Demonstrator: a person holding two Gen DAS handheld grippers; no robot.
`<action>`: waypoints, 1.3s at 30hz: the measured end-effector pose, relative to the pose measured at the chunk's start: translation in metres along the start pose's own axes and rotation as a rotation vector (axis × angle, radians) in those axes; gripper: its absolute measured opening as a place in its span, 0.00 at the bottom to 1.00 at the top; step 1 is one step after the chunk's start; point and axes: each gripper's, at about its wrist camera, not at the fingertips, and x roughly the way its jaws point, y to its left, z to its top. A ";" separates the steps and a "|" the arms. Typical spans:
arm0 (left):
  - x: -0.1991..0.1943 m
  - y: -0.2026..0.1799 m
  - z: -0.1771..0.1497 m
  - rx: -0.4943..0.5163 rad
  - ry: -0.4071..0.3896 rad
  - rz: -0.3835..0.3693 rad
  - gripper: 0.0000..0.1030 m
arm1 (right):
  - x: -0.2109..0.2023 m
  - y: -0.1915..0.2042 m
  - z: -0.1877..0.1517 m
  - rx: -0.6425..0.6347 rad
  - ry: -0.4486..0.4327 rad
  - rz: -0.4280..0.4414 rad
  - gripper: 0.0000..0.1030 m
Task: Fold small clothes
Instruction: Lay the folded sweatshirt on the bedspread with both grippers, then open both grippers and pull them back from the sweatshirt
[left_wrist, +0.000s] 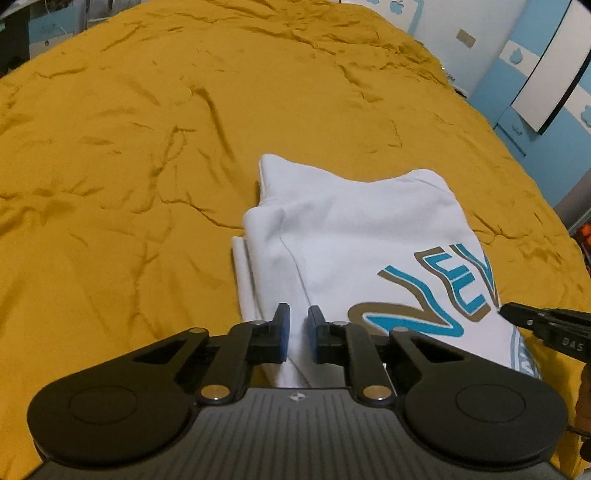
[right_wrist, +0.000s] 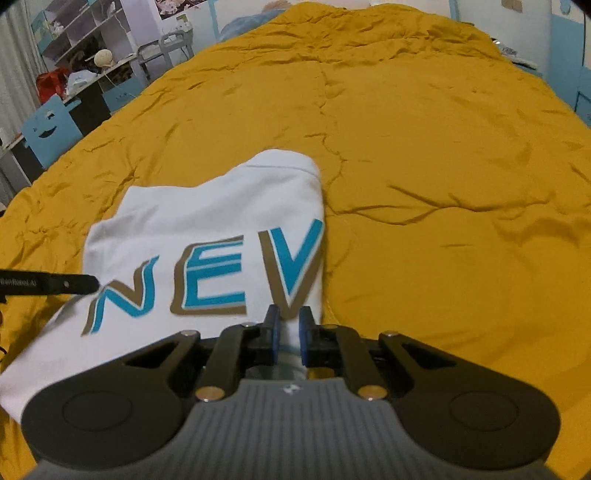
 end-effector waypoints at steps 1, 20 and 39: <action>-0.006 -0.002 -0.002 0.003 -0.008 -0.003 0.17 | -0.005 0.001 -0.001 -0.003 -0.006 -0.003 0.06; -0.074 -0.044 -0.097 0.171 -0.009 -0.011 0.18 | -0.080 0.039 -0.090 -0.167 -0.044 -0.005 0.30; -0.052 -0.030 -0.143 0.191 -0.092 -0.001 0.21 | -0.046 0.041 -0.137 -0.179 -0.066 -0.061 0.30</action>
